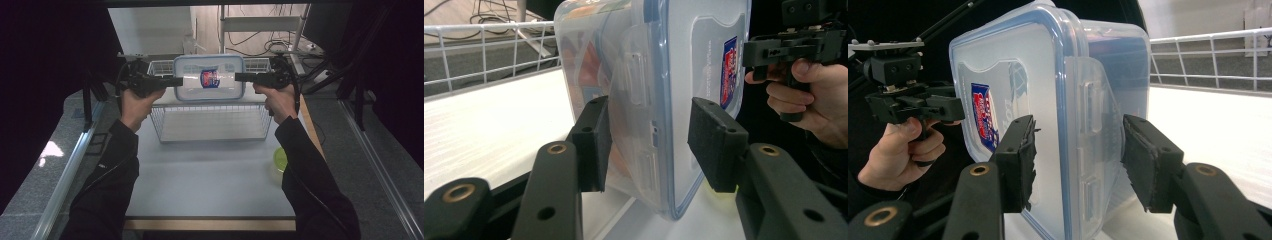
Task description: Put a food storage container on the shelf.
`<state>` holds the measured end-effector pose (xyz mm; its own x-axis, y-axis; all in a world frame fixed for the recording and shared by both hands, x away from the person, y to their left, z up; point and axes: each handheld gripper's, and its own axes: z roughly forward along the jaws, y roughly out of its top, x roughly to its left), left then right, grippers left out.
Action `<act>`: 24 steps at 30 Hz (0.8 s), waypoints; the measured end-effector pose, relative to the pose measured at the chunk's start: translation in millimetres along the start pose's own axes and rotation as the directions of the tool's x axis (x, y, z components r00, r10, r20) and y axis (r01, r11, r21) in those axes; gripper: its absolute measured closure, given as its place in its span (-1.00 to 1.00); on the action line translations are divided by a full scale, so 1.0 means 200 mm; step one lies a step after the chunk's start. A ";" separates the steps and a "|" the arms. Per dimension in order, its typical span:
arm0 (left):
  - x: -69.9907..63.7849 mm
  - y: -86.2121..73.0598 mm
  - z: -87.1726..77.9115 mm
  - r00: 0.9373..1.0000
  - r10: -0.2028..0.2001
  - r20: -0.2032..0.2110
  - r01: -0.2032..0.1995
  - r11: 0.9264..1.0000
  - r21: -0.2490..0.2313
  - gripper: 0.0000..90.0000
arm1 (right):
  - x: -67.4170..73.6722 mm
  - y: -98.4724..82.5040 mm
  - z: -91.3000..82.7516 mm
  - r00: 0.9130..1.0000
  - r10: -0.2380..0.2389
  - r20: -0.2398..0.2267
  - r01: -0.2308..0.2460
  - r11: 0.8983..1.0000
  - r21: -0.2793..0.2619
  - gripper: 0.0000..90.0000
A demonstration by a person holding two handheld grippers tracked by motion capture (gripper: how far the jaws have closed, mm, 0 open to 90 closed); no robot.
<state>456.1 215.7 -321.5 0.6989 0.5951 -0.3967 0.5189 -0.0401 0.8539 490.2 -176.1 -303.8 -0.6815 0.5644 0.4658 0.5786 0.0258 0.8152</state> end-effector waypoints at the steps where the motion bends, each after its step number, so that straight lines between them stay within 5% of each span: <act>1: 0.01 0.00 0.00 1.000 -0.001 -0.003 0.001 1.000 0.005 0.17 | -0.01 0.00 0.00 1.000 0.003 0.003 -0.003 1.000 0.001 0.09; 8: 0.02 -0.01 0.02 1.000 0.013 0.003 -0.013 1.000 0.000 0.16 | -0.04 0.01 0.02 1.000 0.021 0.003 -0.021 1.000 0.007 0.08; 14: 0.01 0.00 0.03 0.998 0.060 -0.032 -0.060 0.998 0.008 0.11 | -0.04 0.01 0.03 1.000 0.025 0.013 -0.025 1.000 0.005 0.05; 24: 0.02 0.02 0.04 0.997 0.051 -0.064 -0.050 0.999 0.020 0.03 | -0.03 0.04 0.05 0.998 0.000 0.062 0.000 1.000 0.008 0.00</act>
<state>464.8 210.6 -322.8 0.6914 0.6426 -0.3302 0.4931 -0.0857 0.8657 503.7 -171.4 -304.5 -0.6525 0.6144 0.4436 0.5823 0.0320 0.8123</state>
